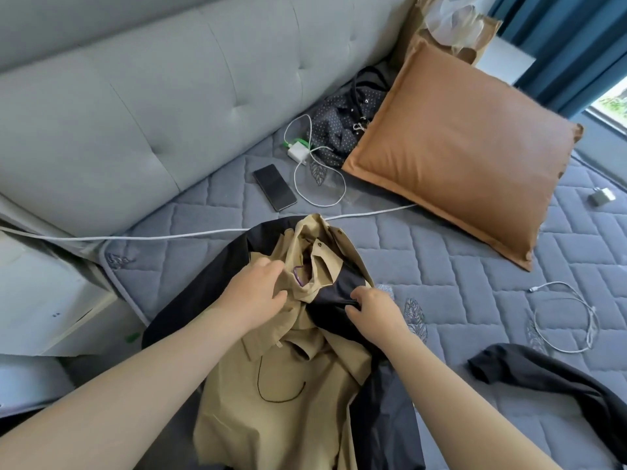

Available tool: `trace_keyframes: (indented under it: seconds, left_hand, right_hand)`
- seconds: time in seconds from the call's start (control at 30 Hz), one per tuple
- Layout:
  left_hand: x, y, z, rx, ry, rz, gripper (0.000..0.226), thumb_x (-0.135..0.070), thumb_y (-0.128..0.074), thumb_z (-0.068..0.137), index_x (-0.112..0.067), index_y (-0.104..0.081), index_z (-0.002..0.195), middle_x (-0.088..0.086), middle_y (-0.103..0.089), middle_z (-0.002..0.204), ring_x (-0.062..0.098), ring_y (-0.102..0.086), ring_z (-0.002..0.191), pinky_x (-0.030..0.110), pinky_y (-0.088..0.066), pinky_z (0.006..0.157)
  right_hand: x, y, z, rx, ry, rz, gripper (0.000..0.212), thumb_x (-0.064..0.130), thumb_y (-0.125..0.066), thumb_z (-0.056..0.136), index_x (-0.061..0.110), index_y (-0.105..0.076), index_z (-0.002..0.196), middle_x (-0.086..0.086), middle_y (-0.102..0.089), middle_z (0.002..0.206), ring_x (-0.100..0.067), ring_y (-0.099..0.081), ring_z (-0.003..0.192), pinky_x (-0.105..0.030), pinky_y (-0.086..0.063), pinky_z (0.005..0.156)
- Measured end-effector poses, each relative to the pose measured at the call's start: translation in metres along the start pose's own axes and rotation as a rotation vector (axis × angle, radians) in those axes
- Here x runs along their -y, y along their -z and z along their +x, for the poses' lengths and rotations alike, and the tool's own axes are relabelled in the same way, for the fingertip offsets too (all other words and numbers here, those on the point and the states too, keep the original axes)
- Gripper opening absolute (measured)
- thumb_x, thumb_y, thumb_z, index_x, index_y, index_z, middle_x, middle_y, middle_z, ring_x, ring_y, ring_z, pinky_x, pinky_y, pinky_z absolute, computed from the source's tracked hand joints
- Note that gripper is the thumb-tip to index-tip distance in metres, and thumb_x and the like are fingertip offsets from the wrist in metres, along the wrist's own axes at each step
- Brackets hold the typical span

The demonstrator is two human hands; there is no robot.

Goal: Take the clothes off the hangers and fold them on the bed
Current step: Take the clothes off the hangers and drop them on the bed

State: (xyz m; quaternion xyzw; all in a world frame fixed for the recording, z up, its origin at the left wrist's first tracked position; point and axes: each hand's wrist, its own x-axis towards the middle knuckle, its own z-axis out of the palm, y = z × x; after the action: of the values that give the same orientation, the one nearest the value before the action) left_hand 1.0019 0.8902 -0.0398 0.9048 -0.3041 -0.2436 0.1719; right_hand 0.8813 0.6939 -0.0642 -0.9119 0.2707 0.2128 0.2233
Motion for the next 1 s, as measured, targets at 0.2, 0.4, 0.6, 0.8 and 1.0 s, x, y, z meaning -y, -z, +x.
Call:
trace_keyframes:
  seconds: [0.2,0.4,0.6,0.8,1.0]
  left_hand:
    - [-0.013,-0.015,0.043,-0.009,-0.228,0.147,0.042,-0.025,-0.054,0.094,-0.022,-0.048,0.135,0.0,-0.041,0.134,0.021,-0.049,0.114,0.035,-0.046,0.094]
    - [-0.031,-0.023,0.07,0.211,-0.304,0.541,0.024,-0.027,-0.052,0.095,-0.014,-0.059,0.114,0.003,-0.052,0.116,0.025,-0.05,0.108,0.036,-0.049,0.083]
    - [-0.031,-0.029,0.072,0.362,-0.292,0.76,0.017,-0.013,-0.047,0.095,-0.014,-0.063,0.101,0.003,-0.056,0.105,0.024,-0.044,0.111,0.03,-0.037,0.072]
    - [-0.028,-0.026,0.074,0.361,-0.306,0.69,0.014,-0.018,-0.046,0.097,-0.017,-0.059,0.095,0.0,-0.052,0.089,0.022,-0.042,0.11,0.03,-0.037,0.072]
    - [-0.057,-0.004,0.065,0.136,-0.482,0.499,0.027,-0.033,-0.039,0.099,-0.018,-0.062,0.099,-0.005,-0.052,0.095,0.018,-0.041,0.103,0.033,-0.045,0.084]
  right_hand:
    - [-0.003,-0.03,0.037,0.032,-0.003,-0.039,0.041,0.032,-0.054,0.095,0.014,-0.048,0.131,-0.008,-0.053,0.126,-0.026,-0.054,0.113,-0.03,-0.043,0.081]
    - [-0.016,-0.053,0.05,0.063,-0.028,-0.127,0.033,0.036,-0.05,0.096,0.013,-0.049,0.12,-0.008,-0.058,0.12,-0.027,-0.057,0.11,-0.037,-0.044,0.091]
    - [-0.027,-0.076,0.046,0.106,-0.004,-0.157,0.016,0.03,-0.05,0.095,0.015,-0.046,0.098,-0.008,-0.062,0.107,-0.027,-0.061,0.095,-0.034,-0.048,0.075]
    - [-0.035,-0.081,0.04,0.093,0.001,-0.167,0.007,0.018,-0.046,0.094,0.014,-0.05,0.098,-0.006,-0.063,0.097,-0.027,-0.06,0.087,-0.029,-0.04,0.062]
    - [-0.046,-0.066,0.011,0.021,0.004,-0.003,0.021,0.023,-0.056,0.084,0.014,-0.037,0.084,-0.001,-0.047,0.081,-0.024,-0.047,0.074,-0.031,-0.034,0.058]
